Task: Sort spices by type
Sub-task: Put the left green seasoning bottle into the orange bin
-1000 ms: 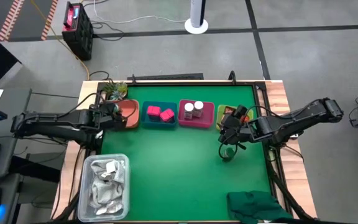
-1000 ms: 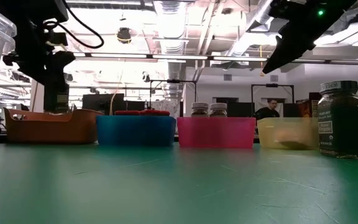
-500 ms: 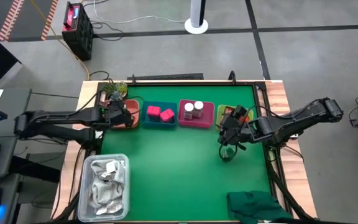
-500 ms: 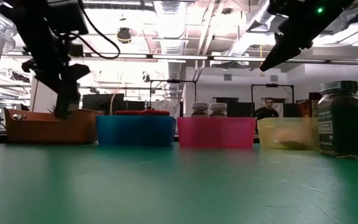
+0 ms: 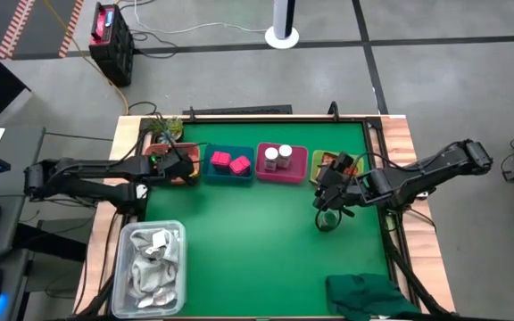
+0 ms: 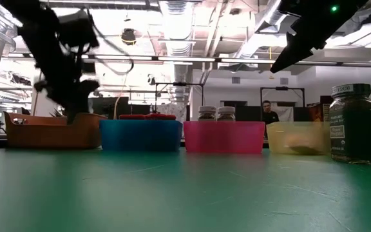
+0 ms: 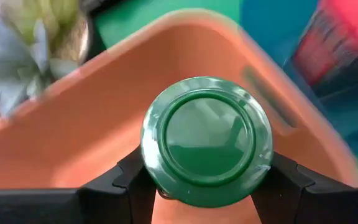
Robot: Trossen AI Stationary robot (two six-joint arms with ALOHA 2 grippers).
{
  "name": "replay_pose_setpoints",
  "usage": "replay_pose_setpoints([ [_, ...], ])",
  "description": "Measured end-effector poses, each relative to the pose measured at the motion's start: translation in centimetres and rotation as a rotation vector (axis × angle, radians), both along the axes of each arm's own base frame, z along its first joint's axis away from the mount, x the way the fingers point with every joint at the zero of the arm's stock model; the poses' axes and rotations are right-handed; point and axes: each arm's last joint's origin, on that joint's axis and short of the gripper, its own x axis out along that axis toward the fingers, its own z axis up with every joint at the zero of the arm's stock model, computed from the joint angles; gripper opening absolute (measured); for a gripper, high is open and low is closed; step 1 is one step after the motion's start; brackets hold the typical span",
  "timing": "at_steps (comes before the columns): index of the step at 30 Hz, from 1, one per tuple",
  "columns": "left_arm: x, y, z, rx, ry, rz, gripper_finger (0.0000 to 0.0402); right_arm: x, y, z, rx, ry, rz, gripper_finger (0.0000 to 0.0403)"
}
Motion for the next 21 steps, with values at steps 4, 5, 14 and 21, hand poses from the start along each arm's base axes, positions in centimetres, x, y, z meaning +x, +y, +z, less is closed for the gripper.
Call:
replay_pose_setpoints([
  [4,-0.78,0.51,-1.02,0.006,-0.003,0.051,0.0202,0.0,0.14,0.01,0.005,-0.002,0.009,0.0286],
  [5,-0.85,0.57,-1.06,0.009,-0.005,0.055,0.0202,0.02,0.14,0.02,0.005,-0.004,0.008,0.0286],
  [14,-0.79,0.58,-0.97,0.009,0.005,0.017,0.0234,0.03,0.1,0.02,0.006,-0.005,0.007,0.0286],
  [21,-0.94,0.52,-0.67,0.001,0.051,0.002,0.0292,0.04,0.1,0.03,0.006,-0.006,0.006,0.0286],
])
